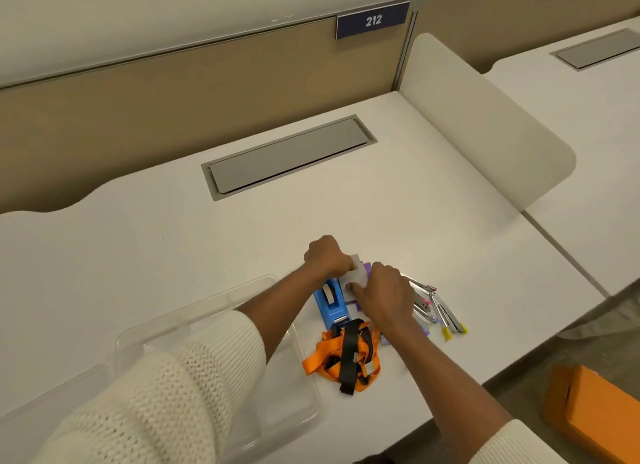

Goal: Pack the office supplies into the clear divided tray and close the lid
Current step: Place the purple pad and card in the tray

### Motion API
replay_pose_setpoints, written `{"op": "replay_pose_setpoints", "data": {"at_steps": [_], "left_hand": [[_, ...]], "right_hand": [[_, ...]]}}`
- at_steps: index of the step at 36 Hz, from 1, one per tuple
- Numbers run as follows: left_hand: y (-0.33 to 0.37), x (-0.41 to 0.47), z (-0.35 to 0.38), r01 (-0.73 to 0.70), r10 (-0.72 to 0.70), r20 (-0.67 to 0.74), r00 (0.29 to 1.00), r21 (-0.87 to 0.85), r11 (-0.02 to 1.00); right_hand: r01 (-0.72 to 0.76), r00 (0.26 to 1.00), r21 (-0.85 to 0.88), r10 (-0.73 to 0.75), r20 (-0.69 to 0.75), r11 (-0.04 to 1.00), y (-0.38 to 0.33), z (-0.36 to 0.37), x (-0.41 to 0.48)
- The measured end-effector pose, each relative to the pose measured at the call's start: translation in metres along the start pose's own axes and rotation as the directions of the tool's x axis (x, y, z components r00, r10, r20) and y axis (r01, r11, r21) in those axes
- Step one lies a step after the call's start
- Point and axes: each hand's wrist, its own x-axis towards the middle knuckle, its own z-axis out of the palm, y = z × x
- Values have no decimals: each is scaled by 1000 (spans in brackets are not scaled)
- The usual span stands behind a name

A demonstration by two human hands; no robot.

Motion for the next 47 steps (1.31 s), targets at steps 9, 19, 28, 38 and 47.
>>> {"op": "replay_pose_setpoints", "data": {"at_steps": [9,19,28,38,47], "left_hand": [[2,14,0,148,-118,108,987,-335,931],[-11,8,-19,231,-74,262,962,-642,731],[-26,-43,-48,12,-17,-3,1000,-572,820],[-106,-146,-51,-105,-39,-352,935,-381,919],[-195,-194,-13,-149,128,-551,824,6,989]], "right_hand": [[-46,997,85,41,58,995,-11,2,9],[-105,988,204,79,134,973,-16,-12,45],[80,997,360,-81,-13,930,-36,-42,10],[197,957,533,-281,80,823,-59,-33,-80],[138,922,523,-302,243,841,-56,9,-136]]}}
